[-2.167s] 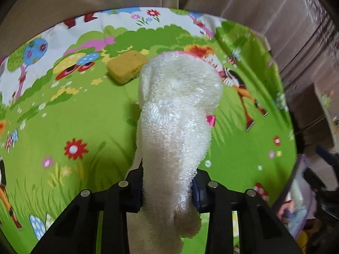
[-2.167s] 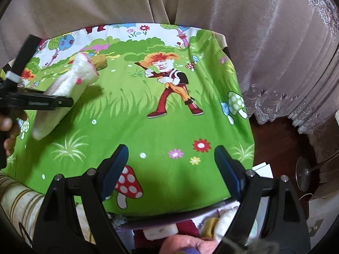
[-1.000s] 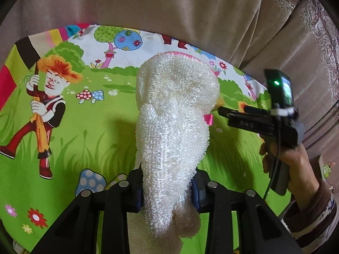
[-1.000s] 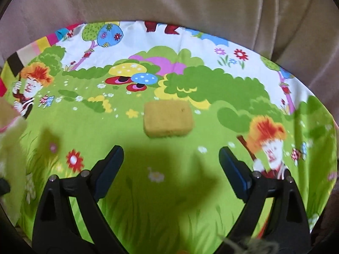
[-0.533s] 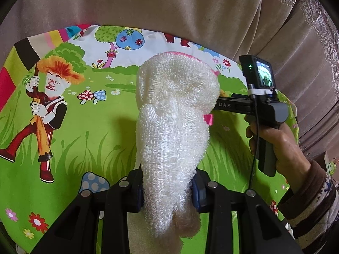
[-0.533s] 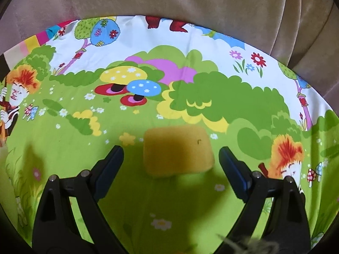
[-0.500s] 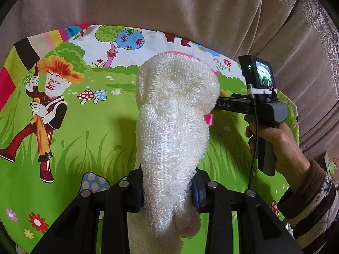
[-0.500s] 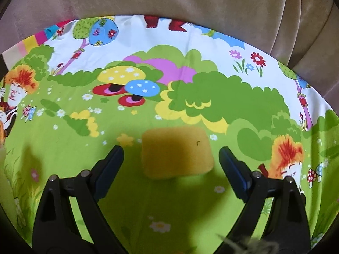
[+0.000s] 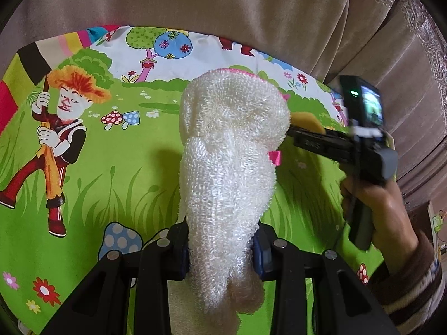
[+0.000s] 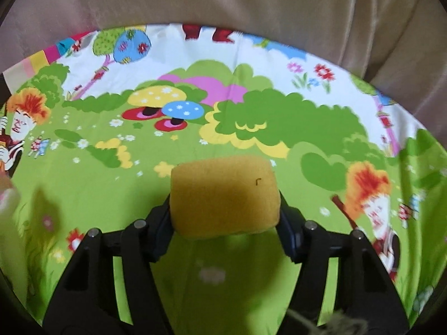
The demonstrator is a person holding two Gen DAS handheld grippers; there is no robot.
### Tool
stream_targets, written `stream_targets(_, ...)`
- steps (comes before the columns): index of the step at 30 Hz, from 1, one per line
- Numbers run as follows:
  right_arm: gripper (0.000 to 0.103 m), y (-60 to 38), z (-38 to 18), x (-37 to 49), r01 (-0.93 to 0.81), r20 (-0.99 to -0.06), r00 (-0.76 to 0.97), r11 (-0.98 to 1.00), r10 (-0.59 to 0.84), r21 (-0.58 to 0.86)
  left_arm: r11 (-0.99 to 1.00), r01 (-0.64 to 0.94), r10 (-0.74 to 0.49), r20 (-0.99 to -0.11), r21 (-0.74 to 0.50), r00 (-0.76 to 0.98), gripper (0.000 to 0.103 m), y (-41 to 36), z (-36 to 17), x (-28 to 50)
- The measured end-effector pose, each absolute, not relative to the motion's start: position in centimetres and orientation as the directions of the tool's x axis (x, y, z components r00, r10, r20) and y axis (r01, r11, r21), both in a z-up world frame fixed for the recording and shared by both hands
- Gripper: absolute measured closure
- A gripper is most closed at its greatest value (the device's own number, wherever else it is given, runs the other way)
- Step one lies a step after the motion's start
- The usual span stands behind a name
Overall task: Organize soft objects
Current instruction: 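Carry the white slipper and yellow sponge into the white box, release both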
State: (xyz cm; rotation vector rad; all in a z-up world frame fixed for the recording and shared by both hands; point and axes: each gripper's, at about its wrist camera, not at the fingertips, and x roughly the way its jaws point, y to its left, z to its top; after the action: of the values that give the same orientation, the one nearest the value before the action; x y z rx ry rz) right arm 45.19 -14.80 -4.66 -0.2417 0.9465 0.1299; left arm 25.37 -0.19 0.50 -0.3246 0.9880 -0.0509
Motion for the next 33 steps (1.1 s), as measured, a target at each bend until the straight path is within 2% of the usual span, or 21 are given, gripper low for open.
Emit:
stream_targets(18,0.036,-19.0,9.7,27.8,-0.027,-0.713,0.698,0.992,-0.067,-0.119,0.930,0.048,-0.316,-0.724,-0.365,0.614,0.068,-3.3,7.3,21.2)
stream_targets(33,0.036,-21.5,14.8,13.8,0.110,-0.685,0.701,0.979,-0.201,-0.174,0.888,0.198,-0.450,-0.695,-0.416,0.561,0.068,-8.2,10.5,13.7)
